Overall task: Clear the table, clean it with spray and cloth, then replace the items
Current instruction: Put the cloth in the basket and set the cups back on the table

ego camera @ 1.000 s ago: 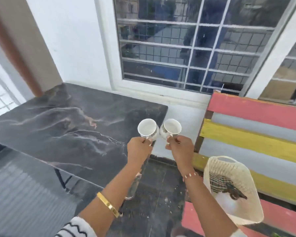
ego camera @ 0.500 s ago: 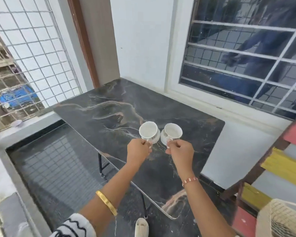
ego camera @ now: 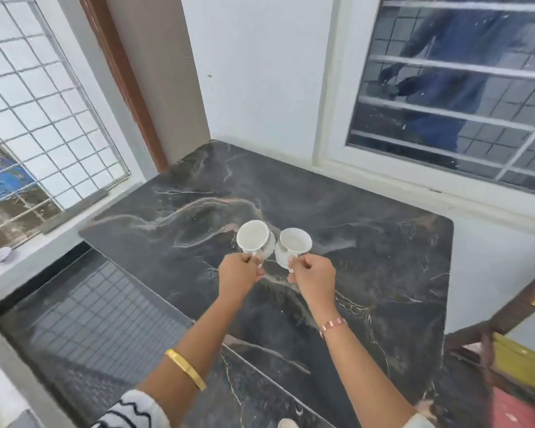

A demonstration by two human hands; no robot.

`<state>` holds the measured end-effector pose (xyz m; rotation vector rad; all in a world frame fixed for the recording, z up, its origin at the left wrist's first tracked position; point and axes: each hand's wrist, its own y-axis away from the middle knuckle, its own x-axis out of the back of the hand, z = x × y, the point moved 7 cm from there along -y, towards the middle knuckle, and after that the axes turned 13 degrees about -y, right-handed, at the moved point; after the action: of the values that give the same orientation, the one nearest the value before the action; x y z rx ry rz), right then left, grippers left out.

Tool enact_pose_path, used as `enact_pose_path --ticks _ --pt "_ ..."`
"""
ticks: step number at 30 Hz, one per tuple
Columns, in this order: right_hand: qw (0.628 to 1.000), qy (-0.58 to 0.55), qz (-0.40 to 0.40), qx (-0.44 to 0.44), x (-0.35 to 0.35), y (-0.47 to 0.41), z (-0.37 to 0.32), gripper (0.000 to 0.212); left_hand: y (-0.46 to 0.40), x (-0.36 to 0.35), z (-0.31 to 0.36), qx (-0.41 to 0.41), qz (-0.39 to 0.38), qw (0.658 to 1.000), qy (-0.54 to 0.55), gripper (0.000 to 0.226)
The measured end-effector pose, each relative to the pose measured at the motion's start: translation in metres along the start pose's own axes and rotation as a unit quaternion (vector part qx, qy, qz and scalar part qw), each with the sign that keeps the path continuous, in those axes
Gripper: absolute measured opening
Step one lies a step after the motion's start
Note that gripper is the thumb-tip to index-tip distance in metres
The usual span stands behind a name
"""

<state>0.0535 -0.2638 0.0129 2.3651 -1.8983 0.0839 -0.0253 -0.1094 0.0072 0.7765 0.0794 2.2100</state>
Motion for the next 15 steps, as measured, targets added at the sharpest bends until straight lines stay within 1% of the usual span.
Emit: enact_pose_path --ticks 6,11,15 --pt "1.000 0.014 0.018 -0.011 -0.048 -0.018 0.001 0.030 -0.052 0.027 -0.006 -0.014 -0.032 0.999 -0.025 0.025" --pt "0.996 0.021 0.079 -0.027 -0.083 -0.036 0.009 0.033 -0.100 0.040 -0.024 -0.002 -0.087 0.996 -0.016 0.032" --pt "0.990 0.017 0.131 -0.058 -0.105 -0.041 0.021 0.031 -0.137 0.053 -0.040 -0.015 -0.129 0.990 -0.048 0.033"
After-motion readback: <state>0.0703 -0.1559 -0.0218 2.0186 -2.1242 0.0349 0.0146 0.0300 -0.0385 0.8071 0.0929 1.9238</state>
